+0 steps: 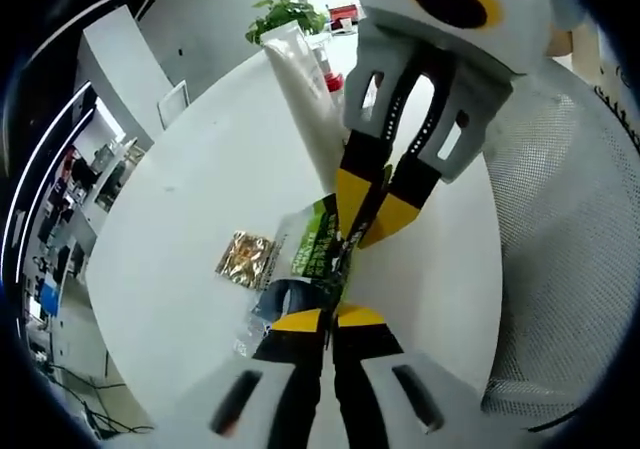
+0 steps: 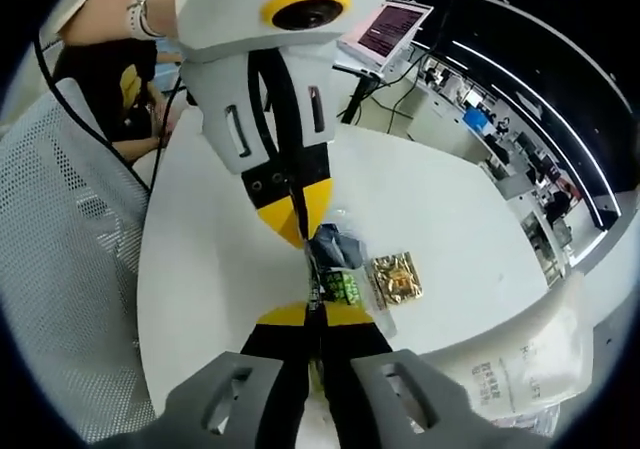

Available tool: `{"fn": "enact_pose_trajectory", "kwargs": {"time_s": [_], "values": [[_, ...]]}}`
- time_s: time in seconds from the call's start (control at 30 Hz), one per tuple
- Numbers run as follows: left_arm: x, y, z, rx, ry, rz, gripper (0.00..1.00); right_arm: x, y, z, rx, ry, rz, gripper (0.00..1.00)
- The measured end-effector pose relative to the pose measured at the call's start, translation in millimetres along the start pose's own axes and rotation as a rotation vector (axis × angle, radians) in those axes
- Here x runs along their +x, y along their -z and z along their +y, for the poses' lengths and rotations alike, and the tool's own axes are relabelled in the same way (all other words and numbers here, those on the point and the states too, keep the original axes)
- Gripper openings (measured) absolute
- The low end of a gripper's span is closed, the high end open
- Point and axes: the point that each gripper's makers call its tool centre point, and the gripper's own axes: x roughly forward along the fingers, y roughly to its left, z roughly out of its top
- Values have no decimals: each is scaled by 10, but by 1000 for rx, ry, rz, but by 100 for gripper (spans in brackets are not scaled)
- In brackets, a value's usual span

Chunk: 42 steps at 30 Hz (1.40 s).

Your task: Arrange the skincare products in the storage area until every visible bottle or jar stands upright without overlapping.

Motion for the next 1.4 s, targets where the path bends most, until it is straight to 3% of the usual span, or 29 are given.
{"fn": "enact_pose_trajectory", "kwargs": {"time_s": [0.37, 1.4], "values": [[101, 89, -208, 25, 43, 5, 0, 42, 116, 178, 16, -36, 19, 4], [350, 243, -378, 19, 128, 33, 4, 207, 360, 376, 74, -89, 84, 5]]}}
